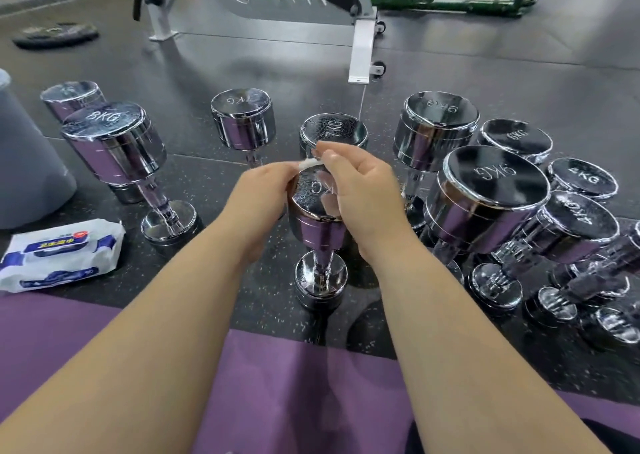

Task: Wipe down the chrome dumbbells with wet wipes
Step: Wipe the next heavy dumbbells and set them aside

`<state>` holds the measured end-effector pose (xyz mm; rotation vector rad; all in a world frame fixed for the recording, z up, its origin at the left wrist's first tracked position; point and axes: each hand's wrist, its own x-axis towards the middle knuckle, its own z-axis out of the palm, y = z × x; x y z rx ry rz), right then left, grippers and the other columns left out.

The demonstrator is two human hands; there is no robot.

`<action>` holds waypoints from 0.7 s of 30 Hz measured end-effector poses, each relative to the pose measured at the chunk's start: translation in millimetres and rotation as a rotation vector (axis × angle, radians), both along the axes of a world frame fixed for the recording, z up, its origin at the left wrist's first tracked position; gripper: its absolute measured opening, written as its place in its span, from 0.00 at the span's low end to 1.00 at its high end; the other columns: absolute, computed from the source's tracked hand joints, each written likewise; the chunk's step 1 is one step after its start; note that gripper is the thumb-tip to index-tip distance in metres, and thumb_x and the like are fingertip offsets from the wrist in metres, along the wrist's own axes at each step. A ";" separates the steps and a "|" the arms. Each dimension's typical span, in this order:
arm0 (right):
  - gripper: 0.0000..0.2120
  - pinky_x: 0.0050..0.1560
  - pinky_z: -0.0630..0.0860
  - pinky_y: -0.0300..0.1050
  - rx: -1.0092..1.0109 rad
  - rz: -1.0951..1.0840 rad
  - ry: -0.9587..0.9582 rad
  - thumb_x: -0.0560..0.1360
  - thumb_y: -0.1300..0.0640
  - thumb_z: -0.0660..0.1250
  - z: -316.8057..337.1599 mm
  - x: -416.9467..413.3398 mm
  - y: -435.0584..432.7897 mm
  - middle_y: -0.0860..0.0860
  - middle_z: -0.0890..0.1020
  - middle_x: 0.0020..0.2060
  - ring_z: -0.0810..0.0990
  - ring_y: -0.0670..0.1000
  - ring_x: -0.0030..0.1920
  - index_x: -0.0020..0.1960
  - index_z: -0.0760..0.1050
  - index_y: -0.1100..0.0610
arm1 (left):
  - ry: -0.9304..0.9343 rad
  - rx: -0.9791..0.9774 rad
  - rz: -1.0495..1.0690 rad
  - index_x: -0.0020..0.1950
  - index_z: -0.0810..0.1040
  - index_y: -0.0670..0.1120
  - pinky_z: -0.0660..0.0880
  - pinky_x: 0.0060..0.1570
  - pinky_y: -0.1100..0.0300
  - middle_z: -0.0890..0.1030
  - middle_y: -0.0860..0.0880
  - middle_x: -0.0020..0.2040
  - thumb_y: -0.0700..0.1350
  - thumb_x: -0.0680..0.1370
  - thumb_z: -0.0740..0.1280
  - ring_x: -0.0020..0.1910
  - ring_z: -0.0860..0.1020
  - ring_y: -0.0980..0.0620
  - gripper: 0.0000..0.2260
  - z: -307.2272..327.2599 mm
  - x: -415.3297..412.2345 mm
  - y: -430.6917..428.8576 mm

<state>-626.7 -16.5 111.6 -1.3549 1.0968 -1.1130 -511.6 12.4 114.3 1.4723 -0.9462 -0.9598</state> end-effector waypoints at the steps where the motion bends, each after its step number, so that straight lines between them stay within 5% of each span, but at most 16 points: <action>1: 0.10 0.62 0.76 0.56 0.007 0.006 0.011 0.72 0.45 0.64 -0.1 0.0 -2.2 0.41 0.85 0.49 0.81 0.45 0.55 0.46 0.83 0.40 | 0.044 0.020 0.005 0.38 0.87 0.54 0.70 0.45 0.55 0.86 0.51 0.43 0.47 0.78 0.64 0.43 0.79 0.51 0.14 -2.0 0.1 -2.7; 5: 0.12 0.48 0.76 0.47 0.072 -0.027 -0.078 0.77 0.51 0.66 1.7 -6.5 -8.7 0.49 0.85 0.40 0.80 0.46 0.42 0.38 0.84 0.51 | 0.175 0.065 -0.080 0.50 0.84 0.48 0.69 0.58 0.51 0.84 0.46 0.54 0.57 0.74 0.62 0.52 0.79 0.50 0.17 -6.5 -2.4 -8.4; 9: 0.09 0.33 0.71 0.40 0.281 -0.160 -0.236 0.75 0.57 0.66 -4.0 -12.0 -12.2 0.57 0.82 0.38 0.75 0.49 0.35 0.47 0.82 0.61 | 0.213 0.115 -0.172 0.59 0.81 0.45 0.72 0.64 0.53 0.83 0.46 0.57 0.61 0.81 0.56 0.59 0.80 0.52 0.24 -9.5 -0.9 -14.4; 14: 0.08 0.19 0.66 0.32 0.477 -0.046 -0.406 0.79 0.56 0.65 -3.4 -15.8 -4.8 0.46 0.79 0.25 0.76 0.44 0.22 0.41 0.76 0.54 | 0.326 0.097 -0.040 0.48 0.86 0.48 0.70 0.63 0.44 0.84 0.42 0.56 0.63 0.81 0.55 0.59 0.78 0.38 0.26 -15.3 6.0 -11.3; 17: 0.02 0.21 0.68 0.35 0.428 -0.104 -0.470 0.78 0.59 0.66 -7.6 -20.7 -2.2 0.46 0.79 0.25 0.76 0.43 0.23 0.48 0.76 0.57 | 0.319 0.089 0.019 0.50 0.84 0.48 0.71 0.51 0.50 0.84 0.44 0.56 0.57 0.82 0.58 0.51 0.78 0.44 0.18 -17.9 -0.9 -6.2; 21: 0.06 0.38 0.80 0.46 0.301 -0.203 -0.390 0.74 0.62 0.67 -12.3 -20.0 15.4 0.55 0.85 0.35 0.81 0.49 0.35 0.46 0.83 0.63 | 0.340 0.134 0.052 0.49 0.81 0.48 0.75 0.48 0.55 0.86 0.49 0.46 0.56 0.81 0.61 0.45 0.80 0.48 0.14 -17.6 -11.7 3.4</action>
